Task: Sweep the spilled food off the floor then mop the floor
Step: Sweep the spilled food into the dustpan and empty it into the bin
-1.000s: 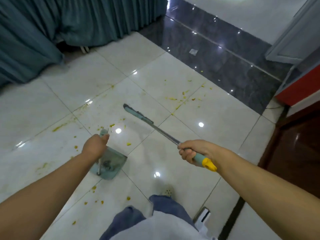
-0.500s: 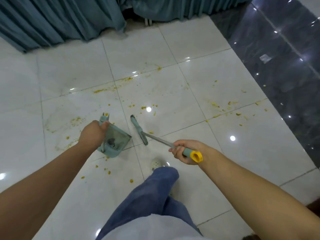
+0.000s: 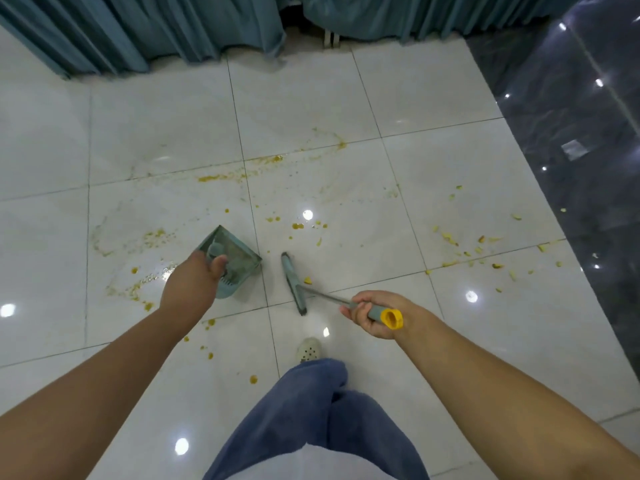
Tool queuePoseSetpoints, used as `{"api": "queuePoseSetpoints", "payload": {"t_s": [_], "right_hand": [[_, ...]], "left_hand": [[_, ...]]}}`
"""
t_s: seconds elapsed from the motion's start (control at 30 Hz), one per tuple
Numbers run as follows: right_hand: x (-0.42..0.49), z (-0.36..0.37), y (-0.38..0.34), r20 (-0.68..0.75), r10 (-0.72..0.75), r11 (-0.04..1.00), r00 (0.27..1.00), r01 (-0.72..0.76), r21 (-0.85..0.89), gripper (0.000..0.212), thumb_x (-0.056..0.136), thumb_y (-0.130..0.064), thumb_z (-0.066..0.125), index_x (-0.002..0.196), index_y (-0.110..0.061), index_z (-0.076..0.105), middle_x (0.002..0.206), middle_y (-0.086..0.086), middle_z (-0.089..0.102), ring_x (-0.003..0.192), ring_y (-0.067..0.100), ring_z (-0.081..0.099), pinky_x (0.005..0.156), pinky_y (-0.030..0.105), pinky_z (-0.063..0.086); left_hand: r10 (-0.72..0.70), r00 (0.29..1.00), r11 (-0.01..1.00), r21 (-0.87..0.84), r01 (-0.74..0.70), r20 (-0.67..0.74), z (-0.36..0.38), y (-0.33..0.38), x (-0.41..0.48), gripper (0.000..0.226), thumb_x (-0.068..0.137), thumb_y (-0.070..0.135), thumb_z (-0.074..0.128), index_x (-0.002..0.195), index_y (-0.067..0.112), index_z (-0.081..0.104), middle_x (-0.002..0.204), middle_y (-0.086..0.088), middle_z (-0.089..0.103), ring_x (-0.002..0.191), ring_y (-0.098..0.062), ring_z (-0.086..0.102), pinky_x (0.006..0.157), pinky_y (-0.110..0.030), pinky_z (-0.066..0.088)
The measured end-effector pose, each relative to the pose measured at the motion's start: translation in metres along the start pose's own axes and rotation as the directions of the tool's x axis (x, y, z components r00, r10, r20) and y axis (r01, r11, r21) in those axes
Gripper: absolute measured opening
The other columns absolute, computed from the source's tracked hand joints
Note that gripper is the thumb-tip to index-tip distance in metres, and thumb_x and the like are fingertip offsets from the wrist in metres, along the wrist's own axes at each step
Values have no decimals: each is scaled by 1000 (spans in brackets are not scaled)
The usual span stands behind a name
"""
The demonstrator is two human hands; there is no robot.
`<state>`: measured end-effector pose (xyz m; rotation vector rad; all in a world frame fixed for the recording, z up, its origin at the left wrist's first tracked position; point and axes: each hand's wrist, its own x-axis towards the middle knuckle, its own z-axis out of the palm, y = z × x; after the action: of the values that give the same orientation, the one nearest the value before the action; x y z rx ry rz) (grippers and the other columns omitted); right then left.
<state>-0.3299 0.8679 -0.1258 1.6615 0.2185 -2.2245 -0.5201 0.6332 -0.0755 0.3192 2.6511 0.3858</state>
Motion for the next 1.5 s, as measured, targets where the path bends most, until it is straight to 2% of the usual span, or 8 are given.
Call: {"api": "queuePoseSetpoints", "payload": {"t_s": [0.1, 0.2, 0.4, 0.7, 0.87, 1.0, 1.17, 1.5], "right_hand": [[3, -9, -26, 18, -11, 993, 1000, 9, 118, 12, 97, -5, 41, 96, 5, 48, 74, 25, 54, 27, 13, 44, 26, 15, 39], [0, -27, -47, 34, -45, 968, 998, 35, 247, 14, 97, -6, 41, 95, 6, 49, 77, 21, 50, 26, 13, 45, 27, 15, 39], [-24, -74, -78, -1, -109, 872, 994, 96, 480, 19, 97, -10, 43, 96, 8, 49, 63, 20, 50, 27, 13, 44, 27, 15, 38], [-64, -84, -103, -54, -118, 921, 991, 130, 367, 17, 98, -10, 37, 84, -3, 45, 45, 12, 43, 23, 11, 38, 26, 14, 35], [-67, -60, -131, 26, -59, 933, 998, 46, 358, 11, 92, -5, 42, 86, 1, 48, 56, 11, 45, 27, 13, 42, 26, 13, 35], [-51, -24, -147, 116, -23, 943, 993, -17, 332, 10, 74, 5, 47, 84, 6, 49, 67, 13, 44, 27, 16, 43, 26, 16, 36], [-30, 7, -163, 119, 1, 935, 993, -44, 353, 16, 96, -7, 41, 88, 6, 47, 78, 16, 43, 24, 18, 41, 25, 18, 37], [-28, 4, -186, 86, -62, 824, 994, 2, 567, 6, 95, -3, 45, 91, 1, 49, 79, 17, 44, 21, 22, 40, 23, 18, 35]], "left_hand": [[-20, 1000, 1000, -23, 20, -20, 8, 10, 6, 42, 98, 42, 36, 92, 2, 50, 68, -6, 50, 68, -26, 46, 60, -32, 33], [-10, 999, 1000, -7, 10, -34, 14, 20, 11, 48, 98, 43, 34, 96, -1, 53, 80, -13, 59, 70, -27, 50, 60, -32, 35], [-21, 999, 1000, -8, 21, -35, 23, 47, 17, 45, 98, 41, 36, 97, -1, 53, 86, -16, 62, 71, -27, 50, 60, -33, 34], [-56, 997, 997, -54, 54, -55, 30, 83, 10, 43, 98, 41, 35, 91, 1, 51, 81, -15, 60, 68, -27, 50, 57, -32, 33], [-98, 993, 993, -68, 93, -71, 33, 87, 5, 47, 98, 42, 34, 89, 0, 52, 79, -14, 59, 68, -27, 50, 55, -32, 32], [-133, 987, 987, -107, 123, -92, 33, 87, 1, 48, 97, 43, 35, 90, -2, 53, 81, -16, 60, 68, -26, 50, 53, -31, 32], [-176, 981, 981, -96, 168, -77, 36, 83, -4, 45, 98, 40, 37, 93, -1, 53, 85, -18, 64, 68, -25, 49, 52, -30, 29], [-190, 978, 980, -85, 183, -90, 45, 83, -6, 42, 98, 37, 40, 92, -2, 53, 88, -22, 66, 73, -32, 56, 56, -31, 33]]}}
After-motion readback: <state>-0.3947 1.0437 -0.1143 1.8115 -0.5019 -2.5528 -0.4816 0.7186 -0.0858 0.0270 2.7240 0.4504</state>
